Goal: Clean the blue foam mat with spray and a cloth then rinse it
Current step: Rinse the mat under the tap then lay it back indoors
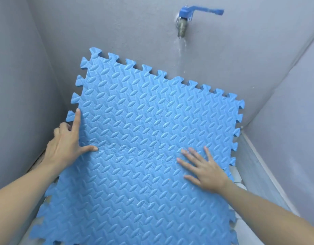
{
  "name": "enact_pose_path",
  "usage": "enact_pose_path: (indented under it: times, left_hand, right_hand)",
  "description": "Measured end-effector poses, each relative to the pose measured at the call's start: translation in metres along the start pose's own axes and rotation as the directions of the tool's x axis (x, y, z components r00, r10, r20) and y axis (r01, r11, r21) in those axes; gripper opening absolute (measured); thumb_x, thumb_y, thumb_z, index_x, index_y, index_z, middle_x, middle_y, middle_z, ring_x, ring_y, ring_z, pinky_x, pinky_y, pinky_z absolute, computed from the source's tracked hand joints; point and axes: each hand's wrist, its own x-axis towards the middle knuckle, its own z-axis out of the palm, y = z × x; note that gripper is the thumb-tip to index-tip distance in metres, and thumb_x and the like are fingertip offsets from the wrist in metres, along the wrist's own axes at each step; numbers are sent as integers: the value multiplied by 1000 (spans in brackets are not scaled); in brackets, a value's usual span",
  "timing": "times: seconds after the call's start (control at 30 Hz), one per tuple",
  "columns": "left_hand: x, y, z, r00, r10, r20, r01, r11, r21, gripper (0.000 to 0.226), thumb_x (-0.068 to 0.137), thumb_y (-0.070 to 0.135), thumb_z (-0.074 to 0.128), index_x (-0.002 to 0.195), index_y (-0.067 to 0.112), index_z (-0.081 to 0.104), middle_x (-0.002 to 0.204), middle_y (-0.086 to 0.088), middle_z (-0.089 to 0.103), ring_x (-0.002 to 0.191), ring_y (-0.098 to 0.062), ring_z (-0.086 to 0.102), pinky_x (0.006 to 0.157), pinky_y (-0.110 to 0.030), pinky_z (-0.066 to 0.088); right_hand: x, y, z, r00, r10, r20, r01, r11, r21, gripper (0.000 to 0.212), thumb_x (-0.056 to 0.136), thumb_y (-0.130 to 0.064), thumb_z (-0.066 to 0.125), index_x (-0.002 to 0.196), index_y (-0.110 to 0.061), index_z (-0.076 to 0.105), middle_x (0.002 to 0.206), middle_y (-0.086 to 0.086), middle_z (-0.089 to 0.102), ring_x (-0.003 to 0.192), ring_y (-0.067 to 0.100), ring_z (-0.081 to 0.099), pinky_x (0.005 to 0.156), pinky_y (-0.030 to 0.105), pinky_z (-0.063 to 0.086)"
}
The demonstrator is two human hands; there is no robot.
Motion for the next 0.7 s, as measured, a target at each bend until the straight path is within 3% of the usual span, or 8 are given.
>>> enact_pose_path:
  times: [0.1, 0.2, 0.27, 0.33, 0.4, 0.47, 0.57, 0.7]
  left_hand:
    - [0, -1, 0, 1000, 0, 4, 0, 1000, -7, 134, 49, 73, 68, 145, 43, -20, 101, -11, 39, 94, -32, 43, 53, -40, 44]
    - [-2, -4, 2, 1000, -2, 29, 3, 1000, -10, 134, 48, 75, 66, 145, 43, -20, 99, -8, 39, 93, -30, 44, 52, -39, 46]
    - [-2, -4, 1, 999, -10, 38, 10, 1000, -23, 134, 47, 75, 66, 145, 43, -20, 98, -7, 38, 91, -29, 43, 52, -39, 47]
    - [-1, -2, 1, 998, -28, 47, 29, 999, -30, 135, 46, 75, 66, 144, 43, -21, 97, -6, 38, 91, -28, 43, 51, -38, 46]
    - [0, -1, 1, 998, -37, 57, 40, 998, -52, 137, 44, 75, 67, 143, 45, -22, 98, -6, 39, 90, -27, 43, 52, -36, 45]
    - [0, -1, 1, 996, -45, 71, 50, 997, -60, 138, 43, 76, 67, 142, 45, -25, 99, -5, 40, 91, -26, 43, 53, -34, 45]
    - [-2, -1, 0, 996, -55, 77, 60, 996, -62, 138, 45, 78, 67, 142, 45, -25, 97, -1, 38, 90, -21, 40, 54, -31, 44]
    - [-2, 0, -1, 995, -66, 79, 70, 997, -44, 138, 46, 79, 67, 141, 42, -26, 98, 1, 37, 89, -18, 39, 58, -30, 46]
  right_hand:
    - [40, 66, -35, 797, 604, -9, -596, 788, 151, 60, 100, -56, 27, 154, -42, 5, 165, -2, 4, 152, 22, 3, 119, 58, 5]
    - [69, 57, -49, 545, 834, 80, -781, 472, 408, 68, 99, -55, 29, 156, -29, 4, 165, 3, -5, 152, 23, -6, 122, 51, 1]
    - [86, 21, -54, 621, 779, 86, -740, 546, 394, 77, 96, -60, 32, 156, -28, -4, 163, 2, -15, 150, 28, -16, 122, 47, -6]
    - [100, -13, -60, 869, 484, 104, -489, 806, 333, 80, 93, -60, 38, 156, -32, -5, 161, -2, -21, 147, 29, -24, 121, 50, -8]
    - [119, -20, -70, 977, 205, 62, -214, 947, 239, 79, 91, -49, 48, 157, -29, 7, 163, 1, -9, 150, 27, -11, 120, 54, 8]
    - [143, 2, -93, 951, 294, -95, -266, 936, 230, 80, 91, -34, 52, 157, -21, 9, 163, 1, -4, 152, 25, -1, 119, 53, 15]
    - [173, 46, -155, 760, 562, -328, -460, 821, 339, 86, 85, -14, 52, 156, -11, 3, 163, 2, -4, 152, 25, -1, 123, 48, 6]
    - [198, 74, -218, 680, 556, -477, -482, 830, 280, 96, 72, 1, 46, 155, -10, -1, 164, 4, -6, 152, 26, -4, 121, 44, -2]
